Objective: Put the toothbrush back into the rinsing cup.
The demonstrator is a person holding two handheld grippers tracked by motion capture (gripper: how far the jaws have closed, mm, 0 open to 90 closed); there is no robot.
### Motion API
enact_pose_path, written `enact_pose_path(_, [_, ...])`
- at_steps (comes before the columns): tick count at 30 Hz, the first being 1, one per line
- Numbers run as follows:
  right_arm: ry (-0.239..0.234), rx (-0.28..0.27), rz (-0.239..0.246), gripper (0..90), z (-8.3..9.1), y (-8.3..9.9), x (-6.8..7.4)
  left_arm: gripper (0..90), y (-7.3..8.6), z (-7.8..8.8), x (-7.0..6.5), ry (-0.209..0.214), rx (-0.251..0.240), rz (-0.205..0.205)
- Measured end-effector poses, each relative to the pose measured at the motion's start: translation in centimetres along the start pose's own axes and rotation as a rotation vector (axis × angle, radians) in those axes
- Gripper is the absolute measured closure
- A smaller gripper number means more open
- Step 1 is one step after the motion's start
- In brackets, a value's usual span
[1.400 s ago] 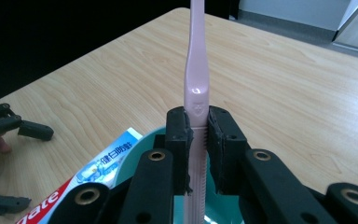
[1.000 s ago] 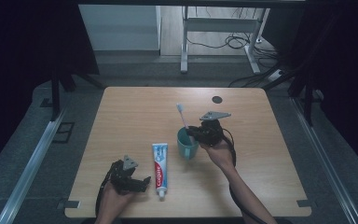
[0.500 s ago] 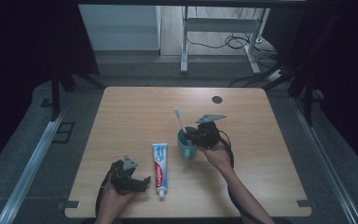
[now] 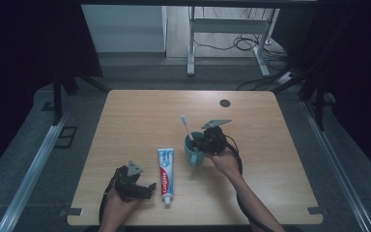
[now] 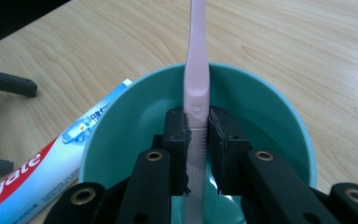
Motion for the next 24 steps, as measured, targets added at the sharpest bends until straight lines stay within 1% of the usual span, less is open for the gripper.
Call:
enact_pose_path(6, [-0.007,0.017,-0.005,73.5,0.0,-0.1,0.1,0.0,0.0,0.0,0.0,0.001,0.003,-0.003])
enact_pose_path(10, [-0.005,0.015,-0.001,72.1,0.0,-0.1,0.0,0.0,0.0,0.0,0.0,0.0,0.0,0.0])
enact_pose_path(14, [-0.001,0.01,0.014,67.4,0.3,-0.3,0.2,0.0,0.0,0.0,0.0,0.001,0.005,-0.005])
enact_pose_path(15, [-0.001,0.01,0.014,67.4,0.3,-0.3,0.2,0.0,0.0,0.0,0.0,0.001,0.005,-0.005])
enact_pose_path(16, [0.002,0.006,0.023,65.3,0.5,-0.4,0.2,0.0,0.0,0.0,0.0,0.001,0.003,-0.003])
enact_pose_path(17, [0.002,0.006,0.023,65.3,0.5,-0.4,0.2,0.0,0.0,0.0,0.0,0.001,0.003,-0.004])
enact_pose_path(18, [0.002,0.005,0.031,62.5,0.6,-0.5,0.3,0.0,0.0,0.0,0.0,0.0,0.002,-0.002])
enact_pose_path(19, [0.002,0.005,0.031,62.5,0.6,-0.5,0.3,0.0,0.0,0.0,0.0,0.001,0.003,-0.004])
enact_pose_path(24, [0.004,0.007,0.059,53.2,1.1,-0.7,0.4,0.0,0.0,0.0,0.0,0.0,0.001,0.0])
Point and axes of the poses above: each handheld gripper's, and its own axes: z roughly backward along the jaws, y roughly out of its underside, x roughly to its left, the point moved 3 cm from there along -z, roughly forward along the jaws, and after that the axes turned 13 degrees about -x, right-handed, at the moved point
